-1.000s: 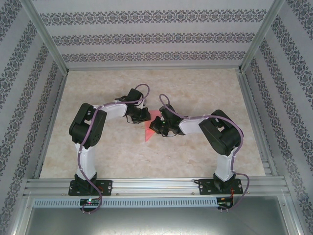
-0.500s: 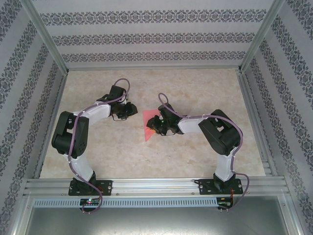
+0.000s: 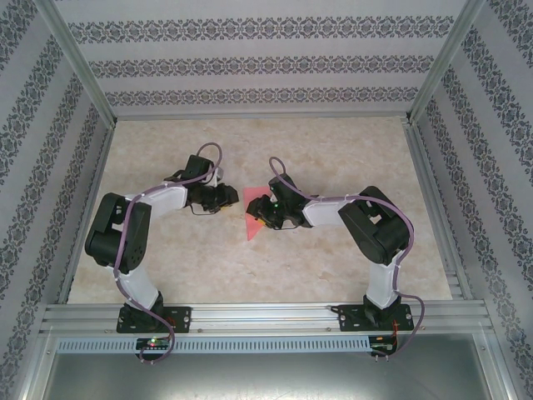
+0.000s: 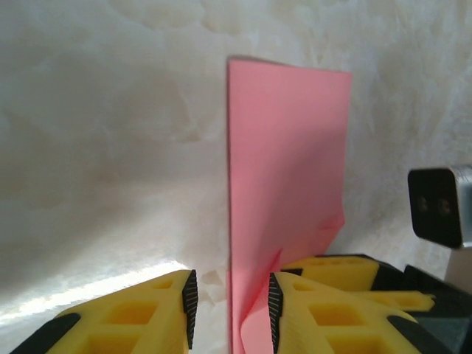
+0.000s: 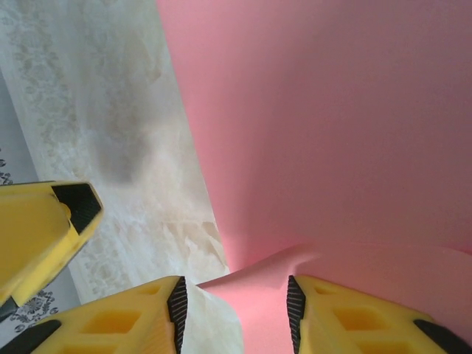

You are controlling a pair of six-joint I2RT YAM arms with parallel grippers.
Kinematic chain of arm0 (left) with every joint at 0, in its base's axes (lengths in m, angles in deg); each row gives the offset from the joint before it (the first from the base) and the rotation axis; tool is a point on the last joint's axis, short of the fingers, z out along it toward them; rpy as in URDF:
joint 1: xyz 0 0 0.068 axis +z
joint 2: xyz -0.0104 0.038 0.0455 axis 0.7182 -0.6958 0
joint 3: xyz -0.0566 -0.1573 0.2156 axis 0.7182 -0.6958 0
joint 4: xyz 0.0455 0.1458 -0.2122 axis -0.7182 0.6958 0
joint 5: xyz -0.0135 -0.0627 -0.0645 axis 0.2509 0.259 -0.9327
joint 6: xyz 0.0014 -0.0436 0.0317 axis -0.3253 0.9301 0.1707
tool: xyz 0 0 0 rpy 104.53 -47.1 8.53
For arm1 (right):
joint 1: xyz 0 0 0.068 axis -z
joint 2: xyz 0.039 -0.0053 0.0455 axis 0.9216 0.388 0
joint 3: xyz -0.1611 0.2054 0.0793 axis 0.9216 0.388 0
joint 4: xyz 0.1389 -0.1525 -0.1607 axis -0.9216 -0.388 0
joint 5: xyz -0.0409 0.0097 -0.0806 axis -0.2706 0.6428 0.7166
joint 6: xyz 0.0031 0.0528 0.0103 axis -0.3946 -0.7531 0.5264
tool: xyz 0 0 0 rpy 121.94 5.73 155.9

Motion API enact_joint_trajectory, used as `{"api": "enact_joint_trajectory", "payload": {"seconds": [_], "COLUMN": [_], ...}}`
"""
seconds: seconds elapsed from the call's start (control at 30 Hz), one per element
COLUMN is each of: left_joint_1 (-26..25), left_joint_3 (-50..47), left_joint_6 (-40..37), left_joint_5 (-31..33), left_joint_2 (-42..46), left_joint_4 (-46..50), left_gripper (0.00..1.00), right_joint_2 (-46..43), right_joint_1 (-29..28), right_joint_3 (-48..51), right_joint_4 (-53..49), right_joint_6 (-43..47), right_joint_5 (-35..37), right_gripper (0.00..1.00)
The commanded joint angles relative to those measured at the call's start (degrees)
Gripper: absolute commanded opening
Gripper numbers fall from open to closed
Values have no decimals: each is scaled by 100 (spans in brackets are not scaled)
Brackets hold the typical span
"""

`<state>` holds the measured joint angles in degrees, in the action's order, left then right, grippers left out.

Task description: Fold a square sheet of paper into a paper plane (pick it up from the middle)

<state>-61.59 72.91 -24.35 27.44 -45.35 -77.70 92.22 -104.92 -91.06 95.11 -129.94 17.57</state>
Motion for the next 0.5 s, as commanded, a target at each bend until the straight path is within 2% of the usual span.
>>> {"api": "enact_joint_trajectory", "payload": {"seconds": [0.0, 0.07, 0.23, 0.47], "left_joint_1": [-108, -144, -257, -369], "left_joint_3": [-127, -97, 50, 179], "left_joint_6": [-74, -108, -221, -399], "left_joint_5": [-497, -561, -745, -936], "left_joint_2": [-1, -111, -436, -788], "left_joint_4": [-447, -473, -499, -578], "left_gripper": [36, 35, 30, 26], "right_joint_2": [149, 158, 199, 211], "right_joint_1": [-12, 0, 12, 35], "right_joint_3": [49, 62, 87, 100], "right_joint_4": [-326, -326, -266, -249], "right_joint_6": [150, 141, 108, 107], "right_joint_5": [168, 171, 122, 57], "right_gripper": [44, 42, 29, 18]}}
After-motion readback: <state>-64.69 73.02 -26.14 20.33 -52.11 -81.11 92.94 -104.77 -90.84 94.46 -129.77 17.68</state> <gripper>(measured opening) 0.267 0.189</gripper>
